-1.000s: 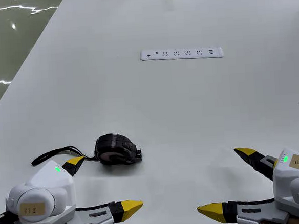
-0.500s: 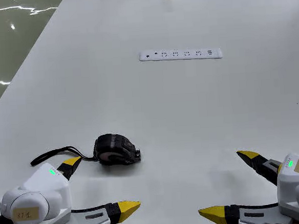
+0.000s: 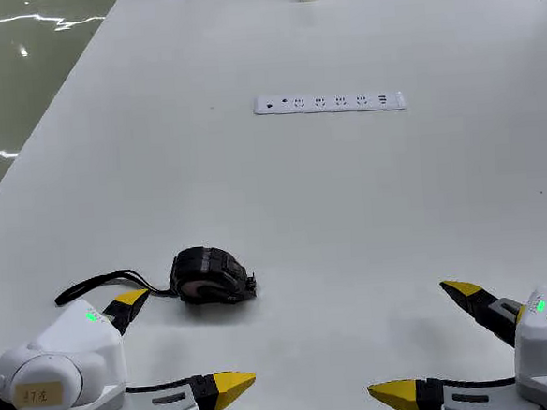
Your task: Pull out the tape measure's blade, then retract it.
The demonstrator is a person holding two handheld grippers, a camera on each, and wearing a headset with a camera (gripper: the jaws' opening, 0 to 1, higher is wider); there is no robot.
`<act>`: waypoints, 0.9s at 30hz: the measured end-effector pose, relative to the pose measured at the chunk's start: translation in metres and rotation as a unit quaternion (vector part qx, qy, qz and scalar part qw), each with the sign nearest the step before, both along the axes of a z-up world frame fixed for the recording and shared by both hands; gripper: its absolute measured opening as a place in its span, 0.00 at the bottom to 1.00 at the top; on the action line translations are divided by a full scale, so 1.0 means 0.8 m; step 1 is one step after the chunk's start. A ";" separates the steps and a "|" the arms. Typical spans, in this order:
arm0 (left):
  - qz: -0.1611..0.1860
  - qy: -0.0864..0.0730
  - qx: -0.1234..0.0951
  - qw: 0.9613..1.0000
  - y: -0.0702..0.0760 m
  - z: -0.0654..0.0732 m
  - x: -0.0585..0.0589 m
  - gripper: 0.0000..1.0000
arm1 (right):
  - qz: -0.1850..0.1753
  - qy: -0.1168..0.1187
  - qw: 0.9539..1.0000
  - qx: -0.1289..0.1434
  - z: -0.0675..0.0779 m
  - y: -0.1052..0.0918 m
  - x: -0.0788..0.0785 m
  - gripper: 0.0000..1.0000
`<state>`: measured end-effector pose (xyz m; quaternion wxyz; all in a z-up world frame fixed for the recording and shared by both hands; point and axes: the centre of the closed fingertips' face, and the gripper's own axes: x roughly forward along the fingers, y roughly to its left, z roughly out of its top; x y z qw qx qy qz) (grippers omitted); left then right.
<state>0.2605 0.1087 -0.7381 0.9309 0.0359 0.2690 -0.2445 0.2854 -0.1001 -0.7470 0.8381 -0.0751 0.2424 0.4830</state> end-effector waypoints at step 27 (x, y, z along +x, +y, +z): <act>0.004 0.010 -0.010 1.000 0.001 0.003 -0.002 0.98 | -0.005 -0.004 1.000 0.002 0.002 -0.004 0.002 0.99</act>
